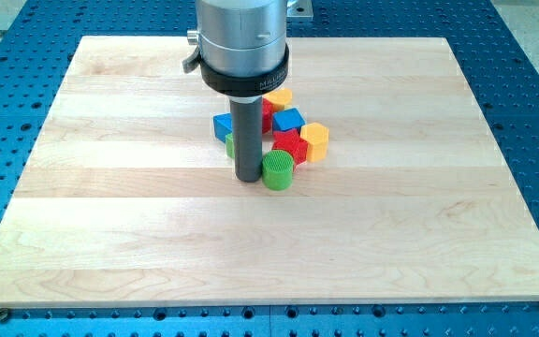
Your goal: Slide the green circle to the bottom left side of the blue cube
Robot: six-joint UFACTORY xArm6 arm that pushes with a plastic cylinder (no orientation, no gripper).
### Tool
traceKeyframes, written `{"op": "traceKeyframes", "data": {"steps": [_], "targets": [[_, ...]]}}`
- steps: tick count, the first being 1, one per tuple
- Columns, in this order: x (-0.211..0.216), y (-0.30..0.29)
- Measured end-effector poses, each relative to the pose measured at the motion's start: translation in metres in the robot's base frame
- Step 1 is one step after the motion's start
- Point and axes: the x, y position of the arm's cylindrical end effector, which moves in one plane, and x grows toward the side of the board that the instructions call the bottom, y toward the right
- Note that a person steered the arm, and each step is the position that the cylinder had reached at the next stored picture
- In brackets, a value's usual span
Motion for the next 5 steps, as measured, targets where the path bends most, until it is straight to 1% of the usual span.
{"op": "traceKeyframes", "data": {"steps": [1,2,3,4,5], "targets": [[-0.006,0.0],[-0.012,0.04],[-0.015,0.054],[0.005,0.018],[0.046,0.041]]}}
